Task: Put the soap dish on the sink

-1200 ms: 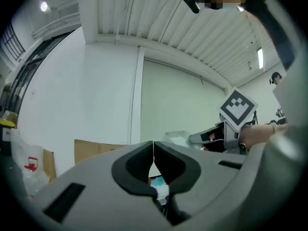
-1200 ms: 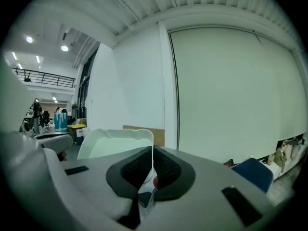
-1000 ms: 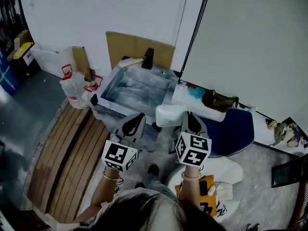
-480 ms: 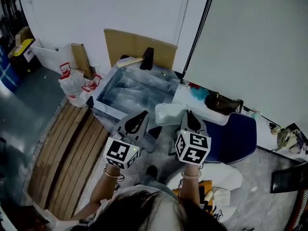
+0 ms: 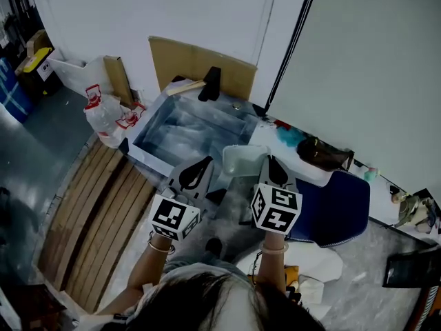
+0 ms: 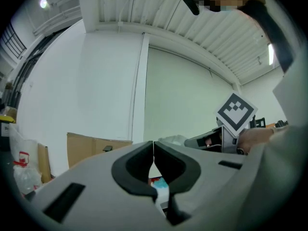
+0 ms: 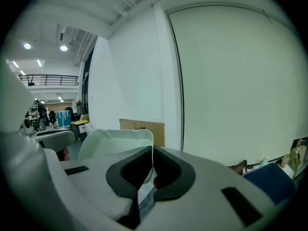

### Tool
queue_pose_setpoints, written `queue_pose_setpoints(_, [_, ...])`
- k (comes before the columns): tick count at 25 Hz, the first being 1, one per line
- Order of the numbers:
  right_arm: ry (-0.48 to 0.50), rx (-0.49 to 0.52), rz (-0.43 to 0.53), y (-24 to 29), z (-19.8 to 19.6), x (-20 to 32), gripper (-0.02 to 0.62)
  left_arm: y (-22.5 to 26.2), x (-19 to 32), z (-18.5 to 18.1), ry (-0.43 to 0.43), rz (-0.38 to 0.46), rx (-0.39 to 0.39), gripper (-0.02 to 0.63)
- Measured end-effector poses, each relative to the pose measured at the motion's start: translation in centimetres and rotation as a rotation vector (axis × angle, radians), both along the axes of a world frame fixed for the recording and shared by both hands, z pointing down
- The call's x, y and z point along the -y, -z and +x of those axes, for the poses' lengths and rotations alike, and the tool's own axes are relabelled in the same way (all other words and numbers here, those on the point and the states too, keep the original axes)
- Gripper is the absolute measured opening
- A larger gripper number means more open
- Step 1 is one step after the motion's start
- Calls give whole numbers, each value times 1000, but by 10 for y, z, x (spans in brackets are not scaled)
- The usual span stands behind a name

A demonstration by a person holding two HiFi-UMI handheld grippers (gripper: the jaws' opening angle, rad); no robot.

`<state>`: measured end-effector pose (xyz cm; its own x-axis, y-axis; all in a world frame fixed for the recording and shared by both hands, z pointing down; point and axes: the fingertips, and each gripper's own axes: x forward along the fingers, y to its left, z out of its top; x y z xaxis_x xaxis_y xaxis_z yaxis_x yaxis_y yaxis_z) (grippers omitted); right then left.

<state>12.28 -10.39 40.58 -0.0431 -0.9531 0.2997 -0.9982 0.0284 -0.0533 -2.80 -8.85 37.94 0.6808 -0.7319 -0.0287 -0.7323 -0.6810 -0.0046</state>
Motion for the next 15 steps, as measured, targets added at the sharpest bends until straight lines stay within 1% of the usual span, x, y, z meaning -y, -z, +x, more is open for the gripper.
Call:
queue_pose_setpoints(9, [16,3,-30,-12,4,31,28,-8,29,7,5,-24,19,9])
queue_pose_setpoints(15, [3,-10,-45,-19,8,58,28,-14,58,8,-6,-36,18,9])
